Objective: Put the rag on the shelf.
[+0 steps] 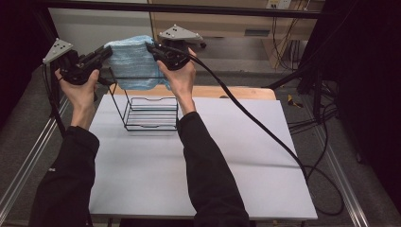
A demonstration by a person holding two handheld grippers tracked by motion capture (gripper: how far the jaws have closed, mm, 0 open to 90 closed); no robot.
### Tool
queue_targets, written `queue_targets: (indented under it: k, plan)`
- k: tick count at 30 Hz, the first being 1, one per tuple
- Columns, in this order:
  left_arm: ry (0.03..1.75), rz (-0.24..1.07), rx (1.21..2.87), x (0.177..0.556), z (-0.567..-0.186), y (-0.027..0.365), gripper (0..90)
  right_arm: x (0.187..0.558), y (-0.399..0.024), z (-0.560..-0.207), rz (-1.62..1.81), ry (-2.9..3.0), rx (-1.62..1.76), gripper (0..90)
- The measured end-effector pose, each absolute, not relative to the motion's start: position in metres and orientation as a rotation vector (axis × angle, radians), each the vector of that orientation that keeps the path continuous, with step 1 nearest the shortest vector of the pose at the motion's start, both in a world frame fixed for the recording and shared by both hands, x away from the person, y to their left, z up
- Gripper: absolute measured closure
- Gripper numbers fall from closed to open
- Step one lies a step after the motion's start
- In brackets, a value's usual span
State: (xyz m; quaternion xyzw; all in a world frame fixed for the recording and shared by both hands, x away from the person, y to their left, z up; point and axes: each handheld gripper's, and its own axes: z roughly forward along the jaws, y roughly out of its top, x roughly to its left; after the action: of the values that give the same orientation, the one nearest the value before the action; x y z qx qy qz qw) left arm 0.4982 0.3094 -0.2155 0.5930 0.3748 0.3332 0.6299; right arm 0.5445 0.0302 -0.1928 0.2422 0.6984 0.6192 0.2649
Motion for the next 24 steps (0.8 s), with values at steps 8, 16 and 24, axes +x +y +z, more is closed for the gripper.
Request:
queue_targets:
  k: [8, 16, 24]
  plan:
    - [0.846, 0.748, 1.395, 0.490, -0.225, 0.309, 81.8, 0.534, 0.024, -0.207, 1.688, 1.924, 0.659, 79.3]
    - [0.821, 0.746, 1.423, 0.477, -0.228, 0.310, 81.5, 0.522, 0.019, -0.212, 1.708, 1.946, 0.652, 78.9]
    - [0.829, 0.724, 1.459, 0.470, -0.235, 0.313, 81.0, 0.514, 0.021, -0.217, 1.673, 1.994, 0.650, 78.8]
